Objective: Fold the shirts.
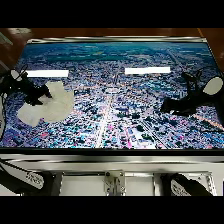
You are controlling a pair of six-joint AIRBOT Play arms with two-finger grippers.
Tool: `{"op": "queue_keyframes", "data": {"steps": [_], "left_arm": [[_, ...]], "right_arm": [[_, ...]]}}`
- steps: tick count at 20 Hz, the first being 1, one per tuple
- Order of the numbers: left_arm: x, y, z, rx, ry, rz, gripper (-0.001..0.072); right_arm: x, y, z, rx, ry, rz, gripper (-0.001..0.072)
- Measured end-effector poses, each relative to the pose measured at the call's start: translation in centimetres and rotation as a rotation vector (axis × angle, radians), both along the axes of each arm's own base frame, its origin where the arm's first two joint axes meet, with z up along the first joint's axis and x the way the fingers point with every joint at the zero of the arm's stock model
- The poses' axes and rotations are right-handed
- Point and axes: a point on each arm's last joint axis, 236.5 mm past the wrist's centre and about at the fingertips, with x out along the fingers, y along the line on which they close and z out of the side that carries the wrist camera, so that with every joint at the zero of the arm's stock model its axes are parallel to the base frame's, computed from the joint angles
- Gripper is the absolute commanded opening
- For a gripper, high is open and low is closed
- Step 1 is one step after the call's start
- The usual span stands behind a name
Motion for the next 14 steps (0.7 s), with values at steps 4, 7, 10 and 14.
{"op": "queue_keyframes", "data": {"steps": [4,7,10,14], "left_arm": [[1.1,-0.5,-2.2,-0.010,-0.004,0.005,0.0044],[2.9,-2.0,-1.0,-0.063,-0.070,-0.023,0.0043],[5.9,-4.8,6.0,-0.094,-0.249,-0.122,0.0043],[5.3,-11.3,22.5,-0.064,-0.563,-0.334,0.0043]], "right_arm": [[0.2,0.2,0.1,0.009,-0.011,0.007,0.0678],[0.3,0.5,0.2,0.021,-0.015,0.009,0.0678],[0.4,0.6,0.3,0.027,-0.020,0.012,0.0678],[0.3,1.2,0.9,0.044,-0.040,0.044,0.0678]]}}
